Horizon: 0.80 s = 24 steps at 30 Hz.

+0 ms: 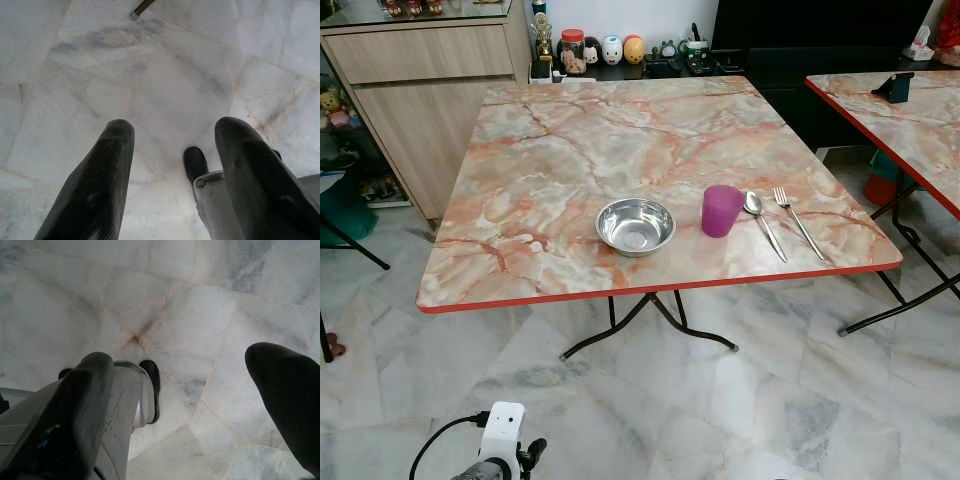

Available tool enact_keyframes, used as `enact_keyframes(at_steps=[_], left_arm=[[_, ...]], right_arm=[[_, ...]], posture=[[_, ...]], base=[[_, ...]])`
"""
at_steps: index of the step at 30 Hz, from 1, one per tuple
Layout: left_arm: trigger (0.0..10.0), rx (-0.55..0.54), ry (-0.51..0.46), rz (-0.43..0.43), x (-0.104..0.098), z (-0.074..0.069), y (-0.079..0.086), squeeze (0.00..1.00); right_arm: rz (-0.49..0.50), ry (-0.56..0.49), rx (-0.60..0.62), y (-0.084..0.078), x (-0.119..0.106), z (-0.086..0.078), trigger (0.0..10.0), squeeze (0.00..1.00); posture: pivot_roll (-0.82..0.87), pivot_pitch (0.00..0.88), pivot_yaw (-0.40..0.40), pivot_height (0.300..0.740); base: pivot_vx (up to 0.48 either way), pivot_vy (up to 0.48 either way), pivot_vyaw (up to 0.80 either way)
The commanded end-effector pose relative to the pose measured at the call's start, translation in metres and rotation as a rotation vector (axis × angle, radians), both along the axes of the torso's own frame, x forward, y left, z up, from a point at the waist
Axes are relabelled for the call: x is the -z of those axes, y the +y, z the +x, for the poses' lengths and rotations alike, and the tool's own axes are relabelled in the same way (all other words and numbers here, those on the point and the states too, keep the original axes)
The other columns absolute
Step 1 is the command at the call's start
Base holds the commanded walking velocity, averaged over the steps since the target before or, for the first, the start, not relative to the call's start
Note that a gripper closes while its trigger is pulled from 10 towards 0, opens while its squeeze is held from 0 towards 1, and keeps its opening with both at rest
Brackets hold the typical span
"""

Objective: Setting the table

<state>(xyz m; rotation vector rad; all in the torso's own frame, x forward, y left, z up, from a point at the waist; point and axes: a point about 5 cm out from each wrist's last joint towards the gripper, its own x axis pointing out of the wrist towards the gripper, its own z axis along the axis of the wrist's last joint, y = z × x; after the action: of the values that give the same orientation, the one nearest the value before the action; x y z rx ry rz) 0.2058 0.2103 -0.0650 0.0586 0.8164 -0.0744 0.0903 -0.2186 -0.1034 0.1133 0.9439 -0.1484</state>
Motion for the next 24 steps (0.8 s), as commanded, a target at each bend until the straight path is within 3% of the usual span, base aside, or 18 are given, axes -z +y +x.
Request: enact_keyframes(at_steps=[1,3,7,15,24], left_arm=[[10.0,0.001,0.013,0.005,0.001,-0.002,0.001,0.0],[10.0,0.003,0.011,0.003,0.001,-0.001,0.0,0.0],[10.0,0.0,0.075,0.0,0.01,-0.015,-0.002,0.0],[10.0,-0.019,0.077,0.006,0.008,-0.02,0.016,0.0],[10.0,-0.029,0.076,-0.008,0.011,-0.022,0.007,0.0]], right_arm=[[-0.001,0.017,0.001,0.0,0.001,-0.005,10.0,0.0],[-0.008,0.019,0.002,-0.001,0.001,-0.005,10.0,0.0],[-0.002,-0.046,0.047,-0.002,-0.002,0.0,10.0,0.0],[-0.001,-0.039,0.039,-0.002,-0.002,0.0,10.0,0.0],[0.003,-0.012,0.031,-0.001,0.0,-0.003,10.0,0.0]], posture=[[0.05,0.0,-0.006,0.74],[0.0,0.0,0.0,0.74],[0.04,0.0,-0.009,0.74],[0.05,0.0,-0.011,0.74],[0.04,0.0,-0.01,0.74]], base=[[0.0,0.0,0.0],[0.0,0.0,0.0],[0.0,0.0,0.0],[0.0,0.0,0.0],[0.0,0.0,0.0]])
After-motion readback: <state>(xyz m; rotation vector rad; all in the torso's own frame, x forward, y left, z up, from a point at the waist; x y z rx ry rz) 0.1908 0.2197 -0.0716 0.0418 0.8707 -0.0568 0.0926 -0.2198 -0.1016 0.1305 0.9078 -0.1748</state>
